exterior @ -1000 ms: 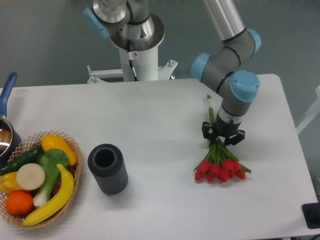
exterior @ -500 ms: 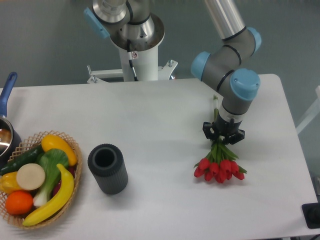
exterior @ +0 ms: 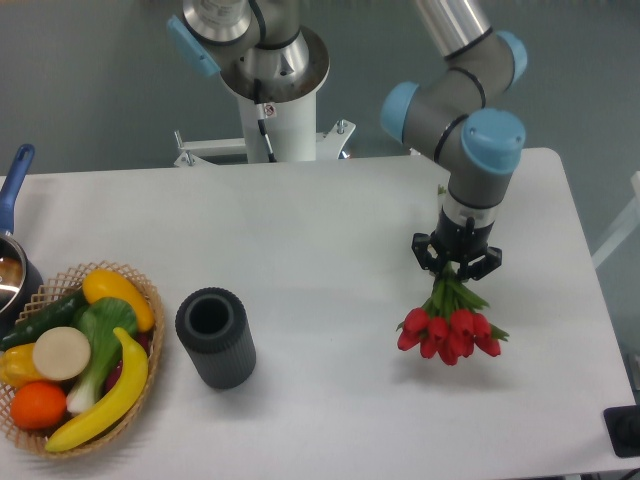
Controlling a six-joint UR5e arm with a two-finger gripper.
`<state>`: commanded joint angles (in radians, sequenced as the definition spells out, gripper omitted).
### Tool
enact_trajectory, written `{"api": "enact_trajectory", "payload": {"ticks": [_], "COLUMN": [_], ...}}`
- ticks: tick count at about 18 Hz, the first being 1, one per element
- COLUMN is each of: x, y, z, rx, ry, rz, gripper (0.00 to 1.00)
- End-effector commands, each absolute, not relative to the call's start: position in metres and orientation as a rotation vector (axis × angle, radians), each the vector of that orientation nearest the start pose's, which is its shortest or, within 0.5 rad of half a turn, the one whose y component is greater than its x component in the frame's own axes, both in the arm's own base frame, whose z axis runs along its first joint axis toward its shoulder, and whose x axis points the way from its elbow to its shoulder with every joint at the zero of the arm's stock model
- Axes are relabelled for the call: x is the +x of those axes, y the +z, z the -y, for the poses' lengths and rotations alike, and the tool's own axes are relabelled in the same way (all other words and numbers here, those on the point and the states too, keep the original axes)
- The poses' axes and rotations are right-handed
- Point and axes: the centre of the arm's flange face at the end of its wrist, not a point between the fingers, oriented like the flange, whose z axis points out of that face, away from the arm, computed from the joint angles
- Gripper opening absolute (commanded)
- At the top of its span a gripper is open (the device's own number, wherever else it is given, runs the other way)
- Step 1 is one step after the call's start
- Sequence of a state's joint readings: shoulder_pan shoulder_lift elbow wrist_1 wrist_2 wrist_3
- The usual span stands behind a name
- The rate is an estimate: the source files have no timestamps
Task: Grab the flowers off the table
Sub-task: 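Lift the gripped tulip bouquet up off the table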
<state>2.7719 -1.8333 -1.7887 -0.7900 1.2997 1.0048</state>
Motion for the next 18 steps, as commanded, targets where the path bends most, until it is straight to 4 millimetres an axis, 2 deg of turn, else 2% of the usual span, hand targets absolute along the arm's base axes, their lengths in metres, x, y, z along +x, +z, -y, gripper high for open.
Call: {"api": "enact_trajectory", "payload": {"ticks": [3,7,10,13,16,18], "x": [-0.478,-0.459,-0.45,-0.442,-0.427,-0.417], "y": [0.375,0.43,0.468,0.508,0.52,0.524], "z": [-0.362,-0.376,-0.389,-0.409,-0.427,-0.436], "rx": [-2.627,-2.456,-2.323,-2.227,-2.196,-2.105], "ry": [0.222,0.206,0.179,0.135,0.11,0.006], "rz": [0.208,0.116,0.039,0.052,0.012,-0.041], "gripper": [0.36,0.36,0.36,0.36,0.36,0.36]}}
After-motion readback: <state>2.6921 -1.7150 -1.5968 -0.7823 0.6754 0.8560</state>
